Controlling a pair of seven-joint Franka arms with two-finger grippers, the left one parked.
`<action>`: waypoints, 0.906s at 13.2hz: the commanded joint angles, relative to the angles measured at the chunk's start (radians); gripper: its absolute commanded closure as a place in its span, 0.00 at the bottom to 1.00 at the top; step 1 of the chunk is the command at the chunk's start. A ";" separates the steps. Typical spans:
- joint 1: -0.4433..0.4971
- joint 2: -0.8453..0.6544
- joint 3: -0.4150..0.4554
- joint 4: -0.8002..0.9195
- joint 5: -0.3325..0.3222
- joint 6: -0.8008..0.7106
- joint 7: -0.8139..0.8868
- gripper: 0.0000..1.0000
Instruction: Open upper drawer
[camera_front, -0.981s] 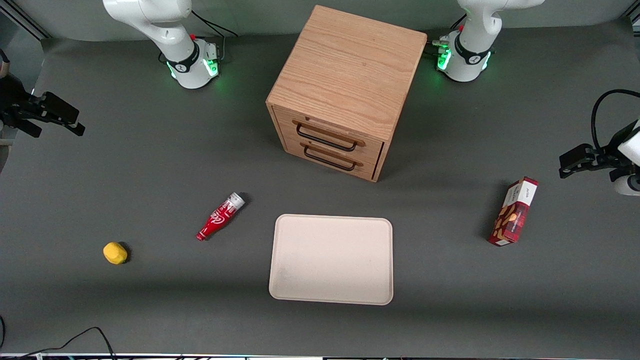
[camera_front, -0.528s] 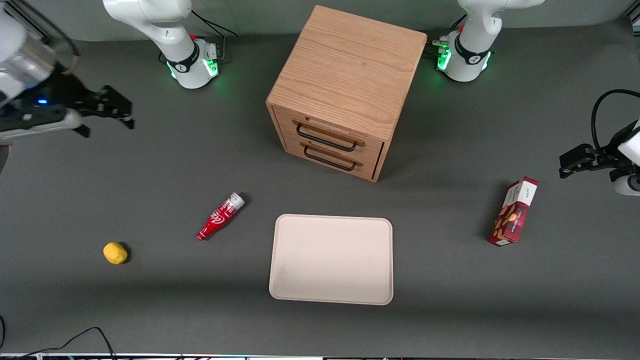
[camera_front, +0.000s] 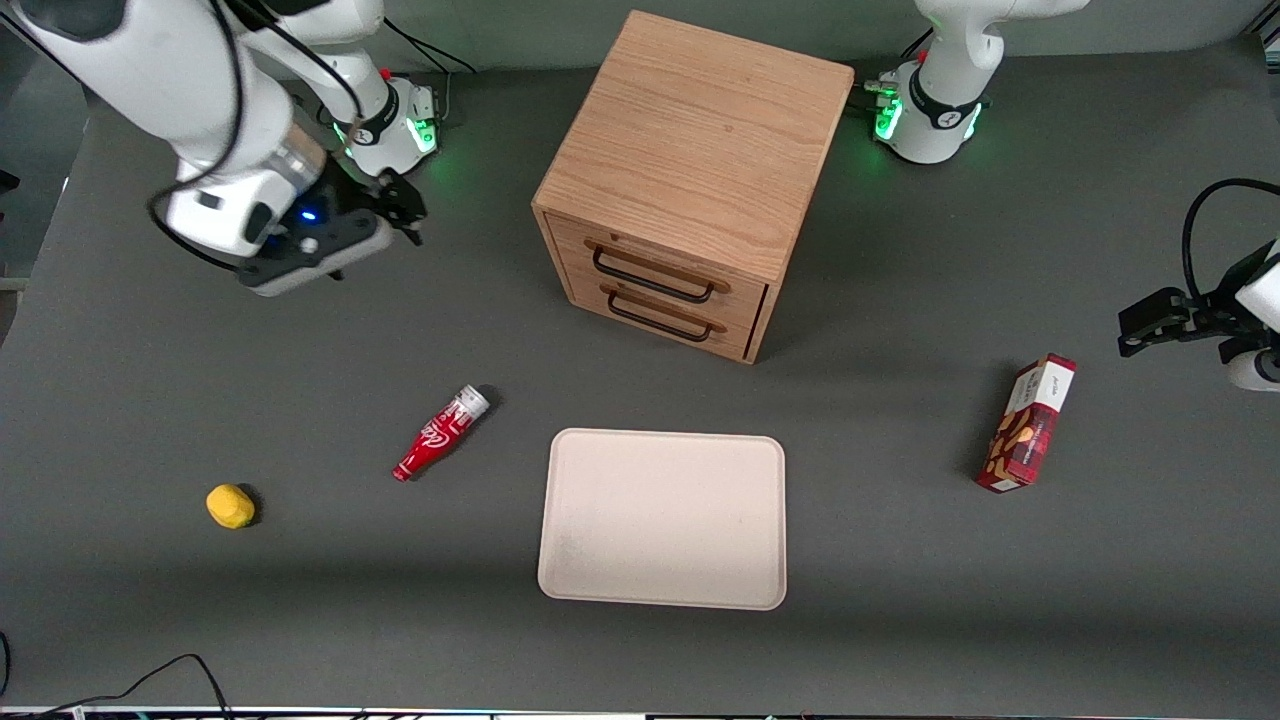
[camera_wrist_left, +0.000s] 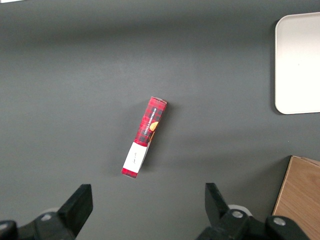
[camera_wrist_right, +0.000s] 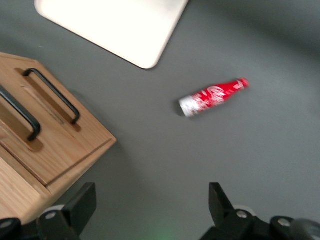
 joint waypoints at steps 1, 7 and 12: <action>0.003 0.081 0.067 0.020 0.049 0.077 -0.010 0.00; 0.019 0.177 0.165 -0.030 0.049 0.292 -0.008 0.00; 0.073 0.252 0.196 -0.072 0.040 0.449 -0.005 0.00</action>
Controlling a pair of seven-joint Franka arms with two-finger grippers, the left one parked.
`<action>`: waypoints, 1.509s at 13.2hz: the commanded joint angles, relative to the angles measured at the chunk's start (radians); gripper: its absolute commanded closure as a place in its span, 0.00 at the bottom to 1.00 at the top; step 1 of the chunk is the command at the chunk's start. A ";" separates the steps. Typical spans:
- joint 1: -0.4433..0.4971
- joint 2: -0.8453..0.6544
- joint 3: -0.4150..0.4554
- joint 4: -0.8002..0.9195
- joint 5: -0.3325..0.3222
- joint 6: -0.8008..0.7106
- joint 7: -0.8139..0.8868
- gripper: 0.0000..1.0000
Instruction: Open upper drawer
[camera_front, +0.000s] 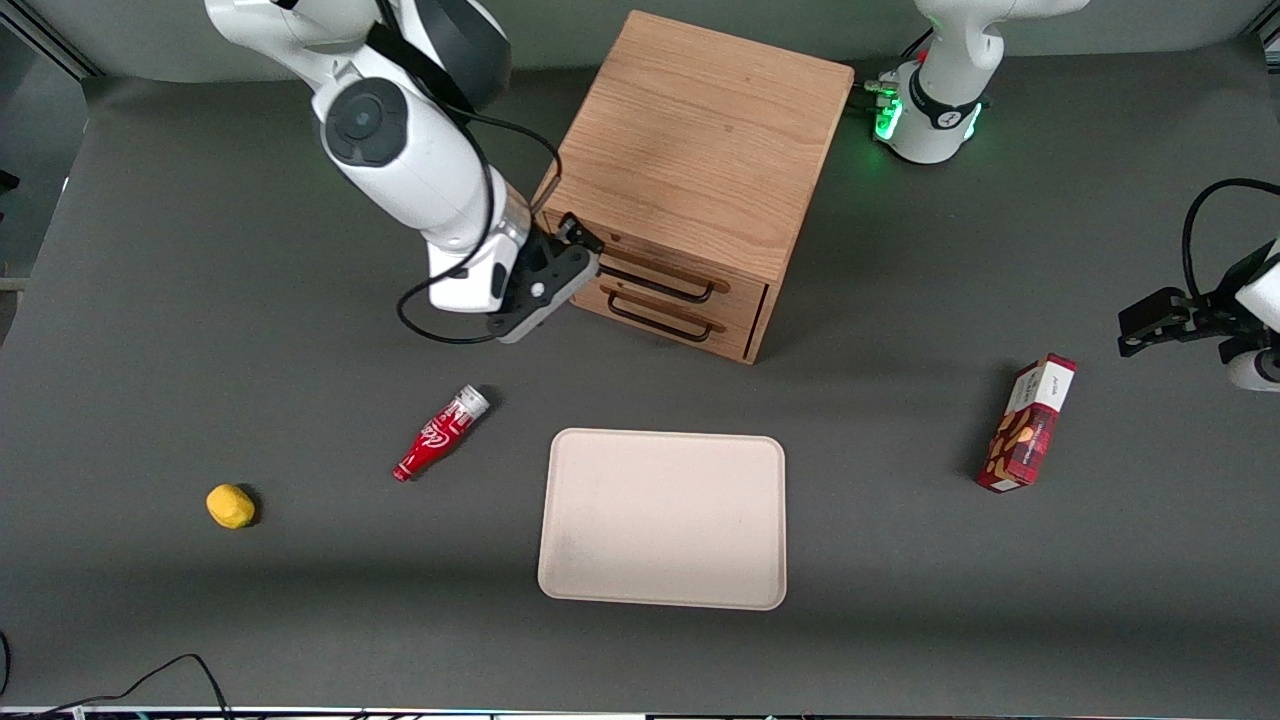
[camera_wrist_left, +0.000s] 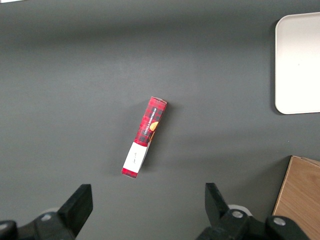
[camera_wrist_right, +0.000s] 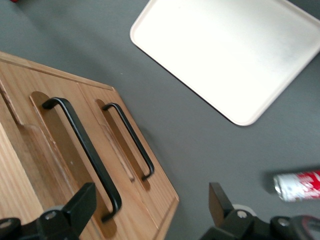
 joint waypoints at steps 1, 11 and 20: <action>0.037 0.026 0.004 -0.020 0.003 0.062 0.002 0.00; 0.059 0.035 0.015 -0.131 -0.019 0.217 0.009 0.00; 0.078 0.104 0.005 -0.126 -0.068 0.292 0.009 0.00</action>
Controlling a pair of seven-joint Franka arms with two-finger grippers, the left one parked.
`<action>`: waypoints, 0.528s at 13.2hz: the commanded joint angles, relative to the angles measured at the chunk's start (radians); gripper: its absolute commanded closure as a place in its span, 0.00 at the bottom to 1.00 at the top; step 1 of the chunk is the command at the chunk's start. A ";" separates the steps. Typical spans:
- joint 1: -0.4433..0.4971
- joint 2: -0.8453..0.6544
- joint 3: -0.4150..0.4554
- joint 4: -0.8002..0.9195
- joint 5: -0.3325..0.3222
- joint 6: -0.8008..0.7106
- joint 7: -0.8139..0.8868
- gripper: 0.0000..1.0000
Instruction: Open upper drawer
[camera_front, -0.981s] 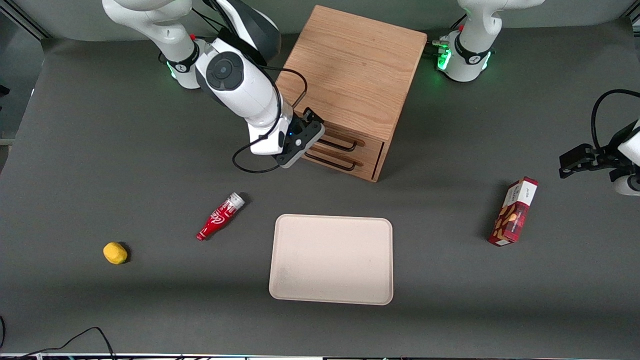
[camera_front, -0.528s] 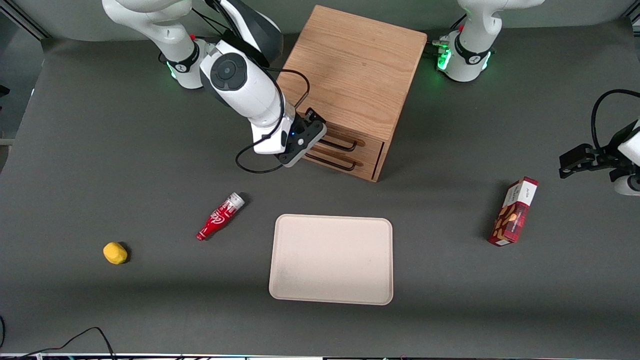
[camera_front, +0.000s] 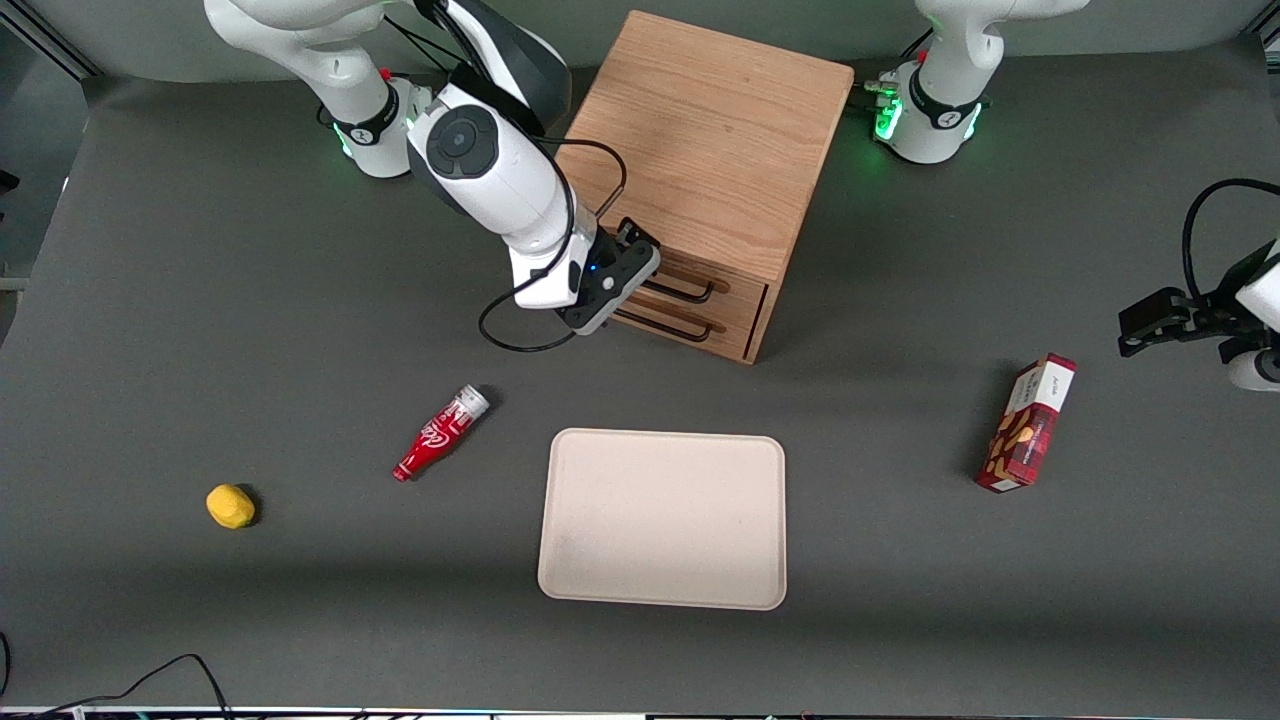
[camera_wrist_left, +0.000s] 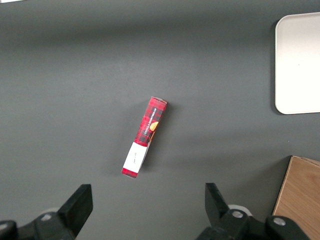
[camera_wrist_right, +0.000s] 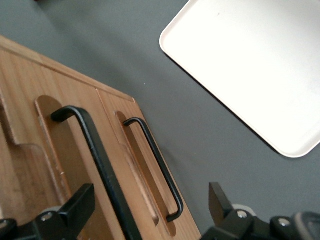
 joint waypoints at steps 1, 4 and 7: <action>0.010 0.057 -0.009 0.003 -0.055 0.028 0.005 0.00; 0.009 0.066 -0.003 0.009 -0.066 0.034 0.007 0.00; 0.006 0.072 -0.003 0.012 -0.071 0.048 -0.007 0.00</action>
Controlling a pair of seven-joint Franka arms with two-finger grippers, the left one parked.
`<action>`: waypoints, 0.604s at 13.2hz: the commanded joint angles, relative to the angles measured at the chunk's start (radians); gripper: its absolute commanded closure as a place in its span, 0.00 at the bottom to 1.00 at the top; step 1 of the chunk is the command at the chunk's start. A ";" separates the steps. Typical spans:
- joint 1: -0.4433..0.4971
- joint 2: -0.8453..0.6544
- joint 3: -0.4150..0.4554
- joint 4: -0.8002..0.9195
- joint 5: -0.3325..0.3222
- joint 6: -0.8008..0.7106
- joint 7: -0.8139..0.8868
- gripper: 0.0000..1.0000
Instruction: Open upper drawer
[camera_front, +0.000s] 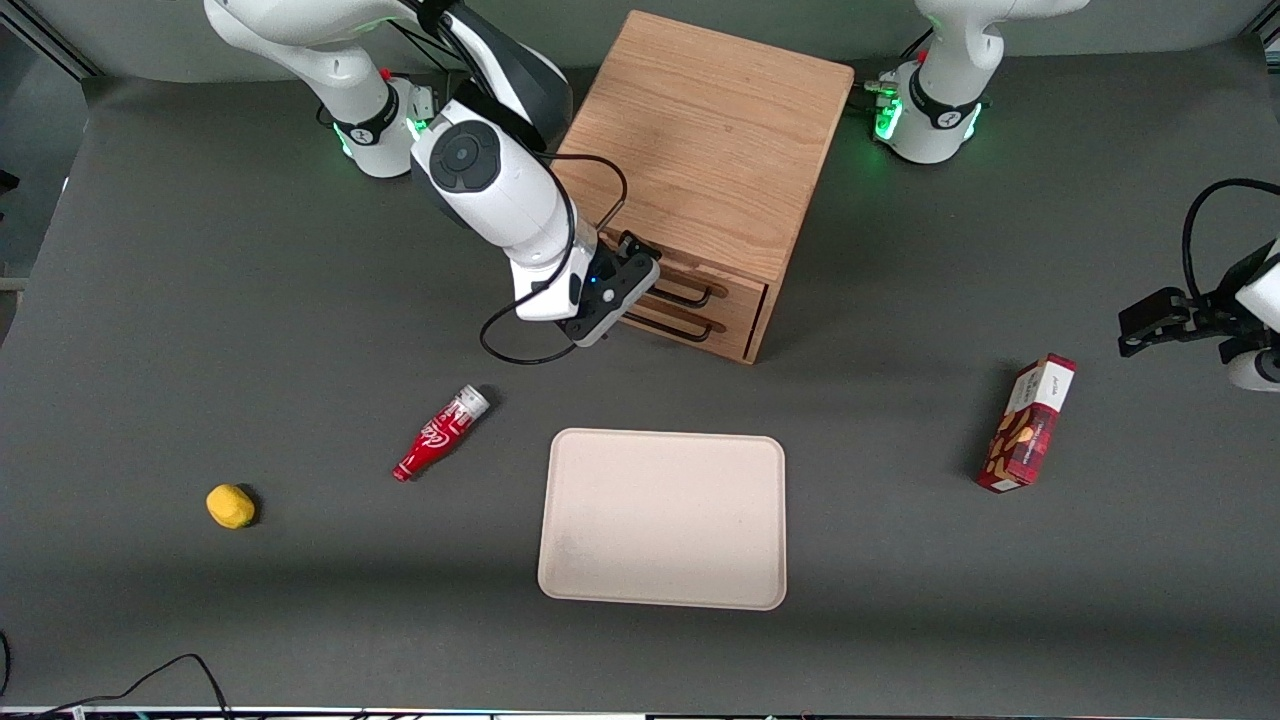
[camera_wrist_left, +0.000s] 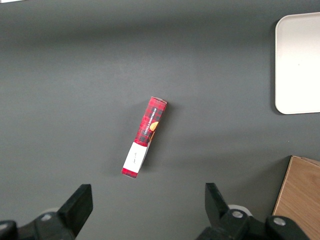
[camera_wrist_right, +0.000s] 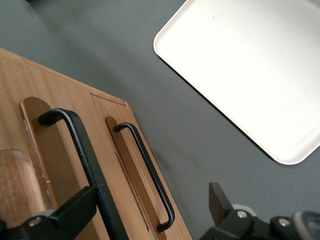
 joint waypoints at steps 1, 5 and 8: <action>0.001 0.041 -0.003 0.017 -0.035 0.019 -0.019 0.00; -0.024 0.044 -0.022 0.038 -0.035 0.018 -0.102 0.00; -0.027 0.050 -0.053 0.064 -0.035 0.015 -0.134 0.00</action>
